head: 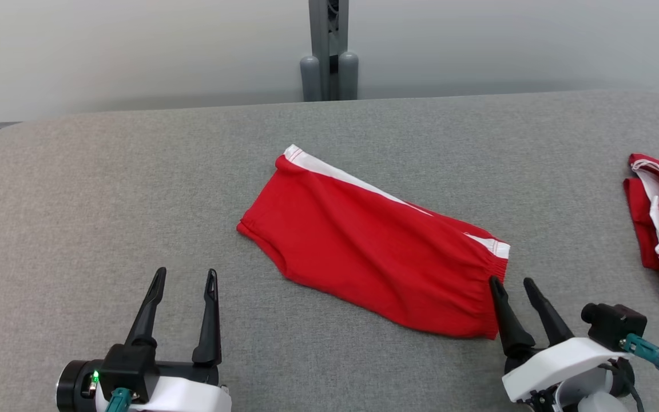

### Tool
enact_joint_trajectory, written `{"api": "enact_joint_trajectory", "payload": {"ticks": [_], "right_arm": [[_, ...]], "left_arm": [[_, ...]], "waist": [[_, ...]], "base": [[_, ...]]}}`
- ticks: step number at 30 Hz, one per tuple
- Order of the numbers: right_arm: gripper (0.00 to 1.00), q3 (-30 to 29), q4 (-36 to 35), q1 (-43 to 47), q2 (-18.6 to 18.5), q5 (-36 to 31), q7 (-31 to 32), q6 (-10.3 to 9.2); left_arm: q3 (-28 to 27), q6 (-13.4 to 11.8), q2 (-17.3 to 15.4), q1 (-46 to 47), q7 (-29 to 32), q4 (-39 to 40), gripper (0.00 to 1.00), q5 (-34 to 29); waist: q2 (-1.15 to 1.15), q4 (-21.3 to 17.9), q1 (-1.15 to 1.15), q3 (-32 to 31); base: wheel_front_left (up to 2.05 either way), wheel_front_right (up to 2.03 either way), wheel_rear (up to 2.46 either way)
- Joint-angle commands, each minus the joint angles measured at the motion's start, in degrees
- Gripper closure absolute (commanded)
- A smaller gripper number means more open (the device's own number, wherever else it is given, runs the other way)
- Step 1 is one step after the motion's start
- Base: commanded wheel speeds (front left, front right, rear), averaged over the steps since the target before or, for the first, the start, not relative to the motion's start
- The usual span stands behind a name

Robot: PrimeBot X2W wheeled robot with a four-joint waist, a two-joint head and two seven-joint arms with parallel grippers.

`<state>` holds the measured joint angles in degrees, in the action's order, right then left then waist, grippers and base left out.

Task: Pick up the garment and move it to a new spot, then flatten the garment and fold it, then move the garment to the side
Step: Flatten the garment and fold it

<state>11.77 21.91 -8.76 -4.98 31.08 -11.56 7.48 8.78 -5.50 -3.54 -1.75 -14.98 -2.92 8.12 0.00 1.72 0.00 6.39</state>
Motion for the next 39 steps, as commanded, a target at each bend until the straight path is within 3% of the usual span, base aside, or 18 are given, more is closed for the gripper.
{"api": "enact_joint_trajectory", "payload": {"ticks": [1,13,23,24,25,27,28,29,39], "right_arm": [[0.0,0.29,1.0,0.24,0.18,1.08,0.44,0.04],[0.0,0.89,12.33,-4.16,1.54,12.19,3.81,0.04],[0.0,7.64,17.57,-8.34,2.5,21.76,2.91,0.1],[0.11,8.49,18.03,-8.83,2.51,22.15,3.05,0.1],[0.55,9.45,18.48,-9.23,2.55,22.3,2.94,0.11],[0.91,10.43,19.73,-10.13,2.5,22.87,2.33,0.11],[0.91,10.43,19.73,-10.13,2.5,22.87,2.33,0.11],[1.0,10.77,20.11,-10.67,2.49,23.12,1.99,0.1],[1.0,11.75,22.96,-12.51,-2.14,25.45,-0.1,0.02]], "left_arm": [[-0.17,0.45,-0.18,0.99,-0.16,-0.45,0.0,-0.81],[-1.16,1.95,0.33,1.66,-0.16,-1.09,0.0,-2.55],[-1.61,2.89,0.46,2.02,-0.17,-1.58,0.0,-3.28],[-1.69,2.98,0.48,2.05,-0.17,-1.59,0.0,-3.33],[-1.73,2.94,0.49,2.08,-0.17,-1.65,0.0,-3.36],[-1.83,3.08,0.49,2.12,-0.17,-1.87,0.0,-3.48],[-1.83,3.08,0.49,2.12,-0.17,-1.87,0.0,-3.48],[-1.8,3.14,0.5,2.2,-0.17,-2.02,0.0,-3.55],[-1.69,2.96,0.54,1.74,-0.17,-2.99,0.0,-3.0]], "waist": [[0.0,0.62,0.0,0.47],[0.0,3.7,0.0,2.35],[0.0,4.85,0.0,2.45],[0.0,4.85,0.0,2.48],[0.0,4.83,0.0,2.47],[0.0,4.79,0.0,2.4],[0.0,4.79,0.0,2.4],[0.0,4.79,0.0,2.34],[0.0,4.06,0.0,0.64]], "base": [[0.0,0.0,0.0],[0.0,0.0,0.0],[0.0,0.0,0.0],[0.0,0.0,0.0],[0.0,0.0,0.0],[0.0,0.0,0.0],[0.0,0.0,0.0],[0.0,0.0,0.0],[0.0,0.0,0.0]]}}
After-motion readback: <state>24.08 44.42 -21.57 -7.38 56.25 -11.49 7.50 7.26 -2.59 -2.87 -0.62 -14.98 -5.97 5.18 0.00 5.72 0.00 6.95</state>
